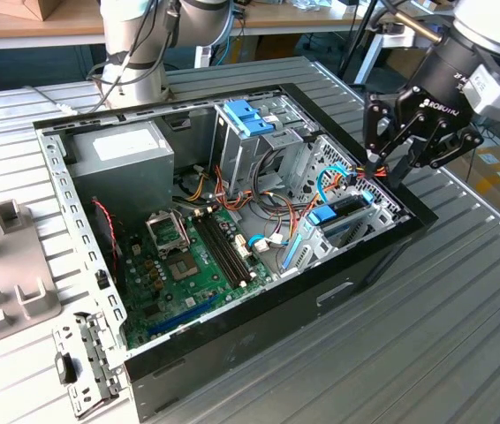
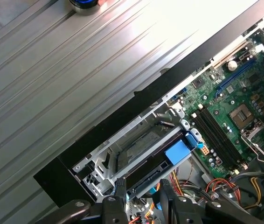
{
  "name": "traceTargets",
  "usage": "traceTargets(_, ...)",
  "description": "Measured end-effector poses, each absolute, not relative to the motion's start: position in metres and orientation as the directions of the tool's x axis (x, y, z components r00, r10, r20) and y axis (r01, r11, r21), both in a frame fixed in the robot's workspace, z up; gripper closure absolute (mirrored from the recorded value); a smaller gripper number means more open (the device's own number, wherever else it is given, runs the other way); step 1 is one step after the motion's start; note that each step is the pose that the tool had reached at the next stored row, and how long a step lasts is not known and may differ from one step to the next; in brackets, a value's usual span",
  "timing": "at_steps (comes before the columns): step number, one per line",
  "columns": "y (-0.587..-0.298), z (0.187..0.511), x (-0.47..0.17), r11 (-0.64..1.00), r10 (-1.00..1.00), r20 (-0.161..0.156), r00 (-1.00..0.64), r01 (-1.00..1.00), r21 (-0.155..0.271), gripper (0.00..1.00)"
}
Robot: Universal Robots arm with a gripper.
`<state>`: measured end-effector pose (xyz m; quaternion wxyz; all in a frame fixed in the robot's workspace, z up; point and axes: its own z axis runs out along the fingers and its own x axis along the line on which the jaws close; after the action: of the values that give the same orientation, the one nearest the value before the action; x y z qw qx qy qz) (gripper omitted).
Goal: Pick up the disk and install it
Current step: 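Insert the first disk wire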
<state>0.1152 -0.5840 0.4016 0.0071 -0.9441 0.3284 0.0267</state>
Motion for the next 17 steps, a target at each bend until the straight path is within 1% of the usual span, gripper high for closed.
traceTargets(17,-0.584,0.399,0.148,-0.803,-0.595,-0.055,0.802,-0.596,0.004,0.58)
